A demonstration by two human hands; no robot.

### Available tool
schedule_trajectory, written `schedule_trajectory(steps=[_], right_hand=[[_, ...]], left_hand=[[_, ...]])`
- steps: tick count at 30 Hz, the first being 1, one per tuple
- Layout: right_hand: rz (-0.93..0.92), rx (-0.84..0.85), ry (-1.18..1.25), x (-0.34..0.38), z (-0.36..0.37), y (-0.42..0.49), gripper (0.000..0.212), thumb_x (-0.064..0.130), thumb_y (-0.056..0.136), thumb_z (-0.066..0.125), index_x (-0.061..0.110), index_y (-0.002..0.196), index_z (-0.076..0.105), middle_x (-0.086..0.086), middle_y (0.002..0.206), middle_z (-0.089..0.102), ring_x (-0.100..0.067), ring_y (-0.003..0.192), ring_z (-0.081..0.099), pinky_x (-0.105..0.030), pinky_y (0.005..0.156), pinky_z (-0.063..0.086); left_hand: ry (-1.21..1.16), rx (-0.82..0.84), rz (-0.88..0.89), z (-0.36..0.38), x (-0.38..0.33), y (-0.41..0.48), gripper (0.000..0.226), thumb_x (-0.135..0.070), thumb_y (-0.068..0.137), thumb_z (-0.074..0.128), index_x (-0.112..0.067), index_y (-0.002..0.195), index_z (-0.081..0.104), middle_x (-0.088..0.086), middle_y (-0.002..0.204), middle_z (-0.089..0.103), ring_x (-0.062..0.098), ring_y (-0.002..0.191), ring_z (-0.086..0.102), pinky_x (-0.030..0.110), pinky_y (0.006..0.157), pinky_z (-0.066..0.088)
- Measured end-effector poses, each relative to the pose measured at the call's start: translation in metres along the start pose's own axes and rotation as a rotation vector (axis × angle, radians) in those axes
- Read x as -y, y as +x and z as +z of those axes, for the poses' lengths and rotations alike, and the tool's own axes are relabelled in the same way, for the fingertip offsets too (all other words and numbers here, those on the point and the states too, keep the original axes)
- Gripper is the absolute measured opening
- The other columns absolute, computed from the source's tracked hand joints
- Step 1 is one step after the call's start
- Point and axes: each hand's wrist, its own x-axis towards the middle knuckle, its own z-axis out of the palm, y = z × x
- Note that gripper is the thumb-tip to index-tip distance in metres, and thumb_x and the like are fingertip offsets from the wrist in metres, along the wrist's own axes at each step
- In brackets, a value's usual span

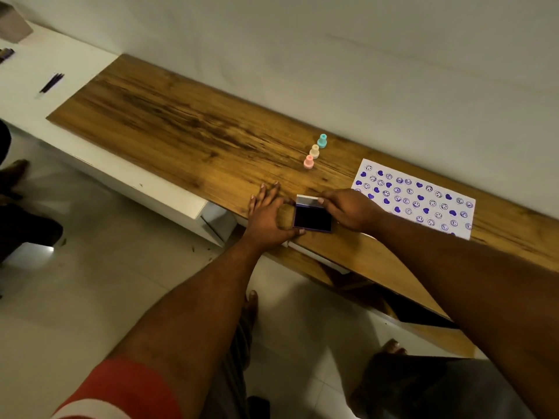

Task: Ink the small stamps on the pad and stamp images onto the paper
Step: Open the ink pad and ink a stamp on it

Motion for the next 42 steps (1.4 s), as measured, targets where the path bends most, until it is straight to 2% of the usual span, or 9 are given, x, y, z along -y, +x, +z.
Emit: schedule_trajectory(steps=[2,7,11,14,27,31,36,39,42], right_hand=[[0.03,0.011,0.036,-0.001,-0.004,0.008,0.037,0.037,0.11,0.038,0.015,0.127,0.063,-0.008,0.116,0.07,-0.026,0.105,0.064,-0.042,0.086,0.054],[0.126,-0.01,0.085,-0.007,-0.009,0.024,0.047,0.038,0.111,0.037,0.01,0.147,0.05,-0.011,0.143,0.059,-0.03,0.129,0.056,-0.039,0.1,0.05],[0.125,0.001,0.074,-0.013,-0.007,0.034,0.042,0.037,0.11,0.04,0.013,0.141,0.052,-0.01,0.131,0.064,-0.028,0.118,0.06,-0.037,0.089,0.053],[0.118,-0.011,0.037,-0.014,-0.008,0.04,0.042,0.039,0.109,0.042,0.015,0.142,0.05,-0.009,0.13,0.064,-0.026,0.114,0.061,-0.044,0.091,0.056],[0.063,-0.12,-0.165,-0.021,-0.002,0.043,0.042,0.037,0.106,0.045,0.02,0.143,0.055,-0.007,0.137,0.056,-0.026,0.122,0.053,-0.041,0.093,0.052],[0.056,-0.197,-0.129,-0.021,-0.003,0.044,0.039,0.041,0.105,0.048,0.019,0.134,0.063,-0.004,0.129,0.062,-0.023,0.114,0.058,-0.037,0.086,0.054],[0.123,-0.416,-0.158,-0.009,-0.011,0.059,0.041,0.049,0.101,0.052,0.024,0.131,0.062,-0.001,0.118,0.069,-0.021,0.1,0.065,-0.03,0.07,0.049],[0.149,-0.461,-0.243,0.002,-0.017,0.073,0.037,0.047,0.101,0.052,0.024,0.127,0.064,-0.004,0.114,0.071,-0.025,0.097,0.067,-0.031,0.069,0.048],[0.187,-0.469,-0.317,0.012,-0.021,0.088,0.031,0.049,0.099,0.054,0.025,0.116,0.066,-0.004,0.105,0.073,-0.024,0.092,0.067,-0.033,0.07,0.051]], left_hand=[[-0.004,0.003,-0.011,0.0,0.0,0.001,0.077,-0.059,0.073,0.089,-0.033,0.139,0.06,-0.002,0.178,0.013,0.024,0.165,-0.006,0.051,0.13,-0.006],[-0.026,0.003,-0.009,-0.001,0.0,0.001,0.076,-0.06,0.072,0.09,-0.034,0.138,0.06,-0.002,0.178,0.014,0.023,0.165,-0.006,0.05,0.129,-0.007],[-0.016,-0.002,-0.02,-0.001,0.0,0.001,0.077,-0.061,0.072,0.09,-0.035,0.138,0.059,-0.002,0.178,0.015,0.023,0.165,-0.005,0.052,0.13,-0.005],[-0.029,-0.004,-0.017,-0.001,0.001,0.002,0.078,-0.062,0.071,0.089,-0.035,0.137,0.059,-0.002,0.178,0.015,0.023,0.165,-0.006,0.053,0.129,-0.006],[-0.016,0.001,-0.028,0.0,0.002,0.003,0.078,-0.062,0.072,0.089,-0.037,0.139,0.06,-0.004,0.178,0.013,0.021,0.165,-0.008,0.05,0.128,-0.009],[-0.026,0.007,-0.028,-0.001,0.0,0.003,0.078,-0.061,0.072,0.09,-0.036,0.139,0.061,-0.004,0.178,0.012,0.022,0.165,-0.009,0.049,0.127,-0.012],[-0.048,0.023,-0.038,-0.002,0.0,0.004,0.077,-0.056,0.068,0.094,-0.038,0.136,0.063,-0.004,0.178,0.013,0.022,0.165,-0.008,0.05,0.128,-0.011],[-0.079,0.044,-0.047,-0.01,-0.002,0.01,0.073,-0.06,0.067,0.094,-0.041,0.131,0.065,-0.004,0.176,0.022,0.023,0.165,0.0,0.054,0.131,-0.003],[-0.16,-0.063,-0.115,-0.021,-0.003,0.016,0.069,-0.064,0.065,0.092,-0.043,0.124,0.066,-0.006,0.165,0.044,0.022,0.158,0.028,0.056,0.127,0.028]])
